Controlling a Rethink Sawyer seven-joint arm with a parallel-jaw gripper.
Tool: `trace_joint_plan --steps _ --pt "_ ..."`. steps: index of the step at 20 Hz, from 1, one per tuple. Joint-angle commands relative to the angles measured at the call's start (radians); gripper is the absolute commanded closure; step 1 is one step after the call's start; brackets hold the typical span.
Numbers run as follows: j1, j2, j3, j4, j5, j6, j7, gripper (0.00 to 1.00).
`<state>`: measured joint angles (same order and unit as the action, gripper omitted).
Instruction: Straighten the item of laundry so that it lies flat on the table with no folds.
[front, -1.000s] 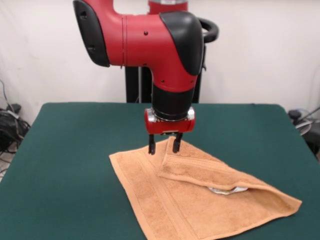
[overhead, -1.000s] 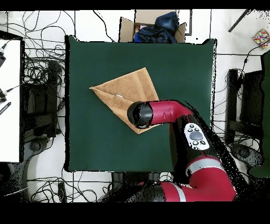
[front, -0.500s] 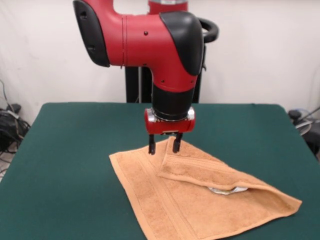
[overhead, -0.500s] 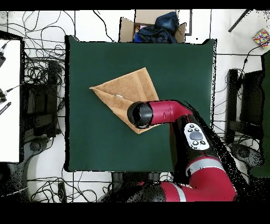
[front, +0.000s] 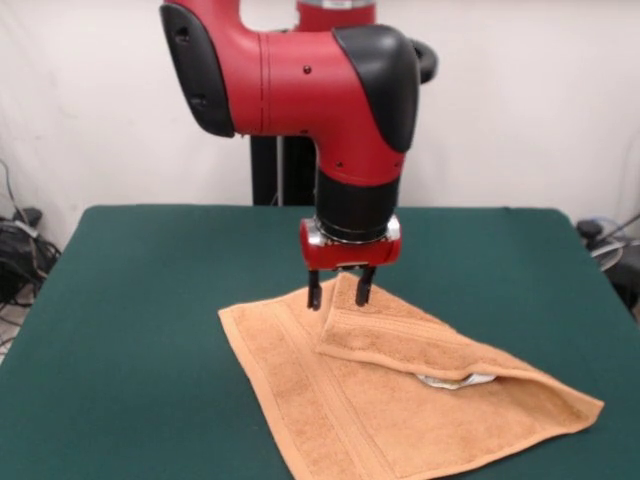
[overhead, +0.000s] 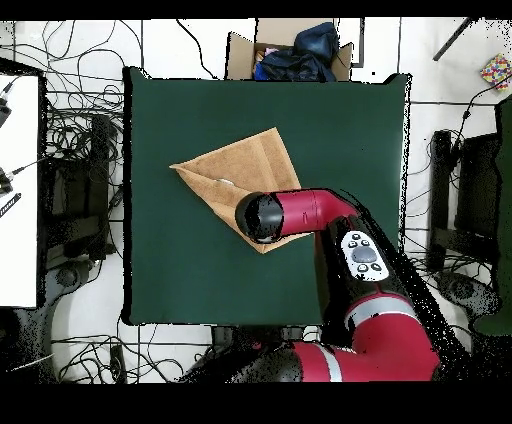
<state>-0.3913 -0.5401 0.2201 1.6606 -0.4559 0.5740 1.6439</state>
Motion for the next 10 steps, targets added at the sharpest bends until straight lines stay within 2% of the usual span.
trace_joint_plan --steps 1,10 --pt "0.019 0.025 0.07 0.011 -0.007 0.076 -0.033 0.0" --pt "-0.005 0.047 0.076 -0.026 -0.015 0.087 -0.072 0.0"
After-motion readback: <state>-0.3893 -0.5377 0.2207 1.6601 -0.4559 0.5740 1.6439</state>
